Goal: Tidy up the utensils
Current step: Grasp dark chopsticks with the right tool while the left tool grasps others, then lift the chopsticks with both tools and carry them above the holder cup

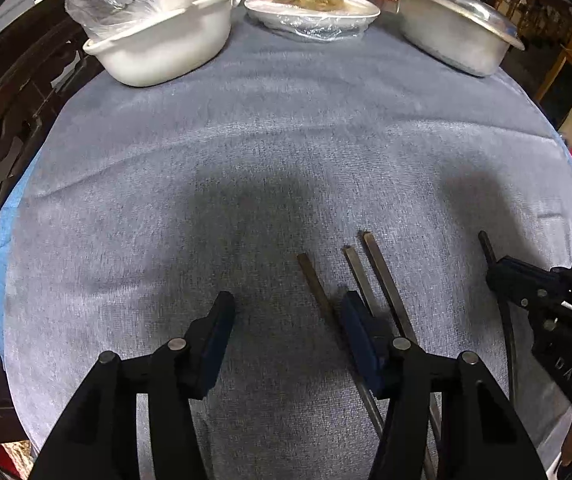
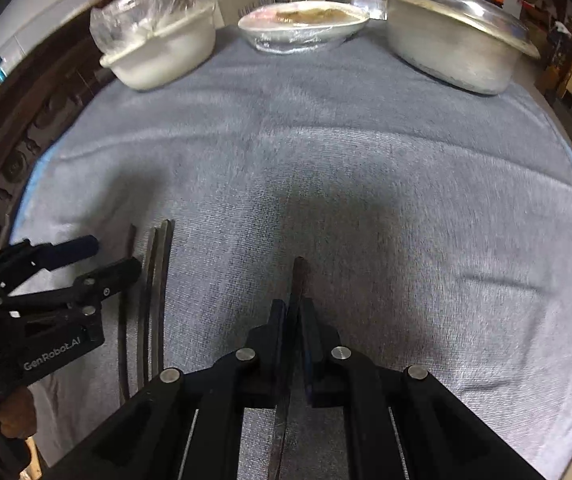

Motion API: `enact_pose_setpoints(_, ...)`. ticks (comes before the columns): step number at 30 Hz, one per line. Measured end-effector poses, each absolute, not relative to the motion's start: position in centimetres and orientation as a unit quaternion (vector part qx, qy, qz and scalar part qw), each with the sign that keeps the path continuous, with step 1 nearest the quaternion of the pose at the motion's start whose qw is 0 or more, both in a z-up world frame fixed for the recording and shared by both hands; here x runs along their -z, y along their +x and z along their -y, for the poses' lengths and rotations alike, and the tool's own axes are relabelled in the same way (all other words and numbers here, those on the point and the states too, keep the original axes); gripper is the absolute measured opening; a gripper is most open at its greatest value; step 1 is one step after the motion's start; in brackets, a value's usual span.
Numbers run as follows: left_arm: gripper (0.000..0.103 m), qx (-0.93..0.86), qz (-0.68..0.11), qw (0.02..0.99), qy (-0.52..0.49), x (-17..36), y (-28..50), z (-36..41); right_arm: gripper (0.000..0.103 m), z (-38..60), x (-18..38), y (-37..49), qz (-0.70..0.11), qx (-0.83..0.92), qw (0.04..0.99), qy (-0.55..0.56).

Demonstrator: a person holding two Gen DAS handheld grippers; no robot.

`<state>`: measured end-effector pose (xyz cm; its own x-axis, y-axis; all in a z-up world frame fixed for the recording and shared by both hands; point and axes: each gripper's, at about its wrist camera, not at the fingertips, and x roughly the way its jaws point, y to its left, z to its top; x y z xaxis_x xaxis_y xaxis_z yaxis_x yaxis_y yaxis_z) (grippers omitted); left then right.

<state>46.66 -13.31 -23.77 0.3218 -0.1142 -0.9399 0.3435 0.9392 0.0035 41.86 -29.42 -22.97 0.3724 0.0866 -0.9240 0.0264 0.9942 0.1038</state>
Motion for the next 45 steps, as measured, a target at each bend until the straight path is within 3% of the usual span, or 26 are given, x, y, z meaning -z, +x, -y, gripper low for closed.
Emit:
enact_pose_setpoints(3, 0.048, 0.151, -0.556, 0.811, 0.103, 23.7, 47.3, 13.7, 0.008, 28.9, 22.9, 41.7, -0.560, -0.016, 0.828, 0.033)
enact_pose_setpoints(5, 0.020, 0.160, -0.542, 0.818, 0.109, 23.5, 47.1, 13.7, 0.007, 29.0, 22.9, 41.3, -0.557, -0.017, 0.829, 0.037)
enact_pose_setpoints(6, 0.013, 0.161, -0.540, 0.819, 0.111, 23.6, 47.1, 13.7, 0.007, 29.1, 22.9, 41.1, -0.556, -0.018, 0.830, 0.040)
enact_pose_setpoints(10, 0.006, 0.163, -0.539, 0.821, 0.094, 23.3, 46.3, 12.4, 0.007, 30.1, 22.9, 39.5, -0.547, -0.023, 0.834, 0.070)
enact_pose_setpoints(19, 0.005, 0.143, -0.488, 0.861, 0.026, 19.4, 39.8, 5.5, 0.006, 34.7, 19.7, 32.5, -0.454, -0.019, 0.876, 0.159)
enact_pose_setpoints(31, 0.005, 0.134, -0.312, 0.940, -0.037, 7.7, 26.8, -0.3, 0.006, 33.6, 10.7, 19.9, -0.283, 0.023, 0.946, 0.154)
enact_pose_setpoints(37, 0.005, 0.109, -0.237, 0.964, -0.049, 5.4, 20.6, -1.8, 0.006, 32.3, 8.0, 13.0, -0.202, 0.062, 0.965, 0.153)
enact_pose_setpoints(45, 0.005, 0.111, -0.219, 0.967, -0.064, 5.3, 16.2, -2.0, 0.006, 31.2, 7.0, 7.6, -0.154, 0.087, 0.971, 0.163)
